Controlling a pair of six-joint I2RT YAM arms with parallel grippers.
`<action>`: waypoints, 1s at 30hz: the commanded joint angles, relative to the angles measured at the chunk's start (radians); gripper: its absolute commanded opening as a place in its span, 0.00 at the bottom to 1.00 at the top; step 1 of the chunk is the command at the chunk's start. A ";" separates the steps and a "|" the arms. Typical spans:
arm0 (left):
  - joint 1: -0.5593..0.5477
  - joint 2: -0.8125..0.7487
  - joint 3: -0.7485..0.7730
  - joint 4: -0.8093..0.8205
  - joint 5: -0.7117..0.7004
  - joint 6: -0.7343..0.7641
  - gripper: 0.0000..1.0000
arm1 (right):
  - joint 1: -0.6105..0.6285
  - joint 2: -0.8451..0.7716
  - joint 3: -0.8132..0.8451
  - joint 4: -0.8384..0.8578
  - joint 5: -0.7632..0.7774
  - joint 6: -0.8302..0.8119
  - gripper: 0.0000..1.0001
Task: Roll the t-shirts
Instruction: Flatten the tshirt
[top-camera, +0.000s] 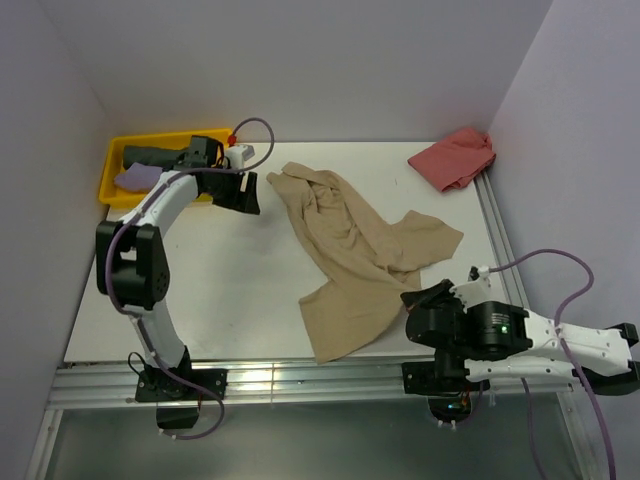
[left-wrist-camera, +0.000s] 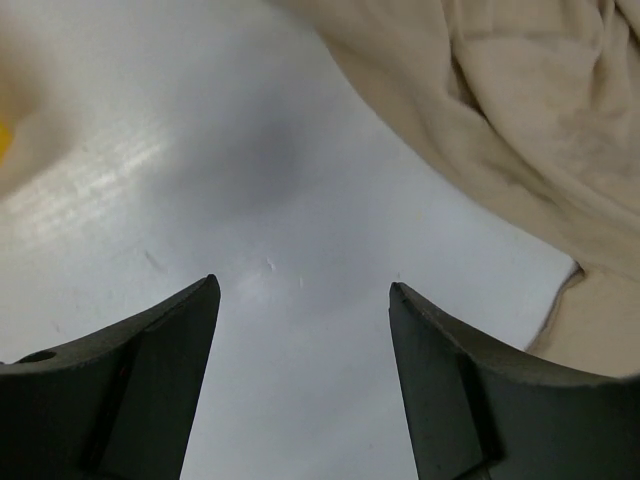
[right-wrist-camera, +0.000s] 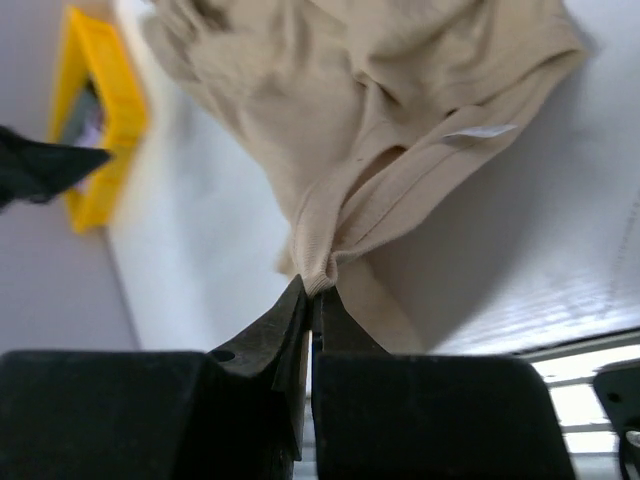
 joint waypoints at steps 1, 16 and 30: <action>-0.011 0.115 0.138 0.024 0.006 -0.086 0.75 | -0.036 -0.012 0.131 -0.131 0.147 0.140 0.00; -0.070 0.532 0.590 0.037 -0.073 -0.243 0.76 | -0.110 0.018 0.258 -0.131 0.134 -0.074 0.00; -0.134 0.516 0.605 0.094 -0.109 -0.234 0.03 | -0.147 0.038 0.329 -0.131 0.140 -0.175 0.00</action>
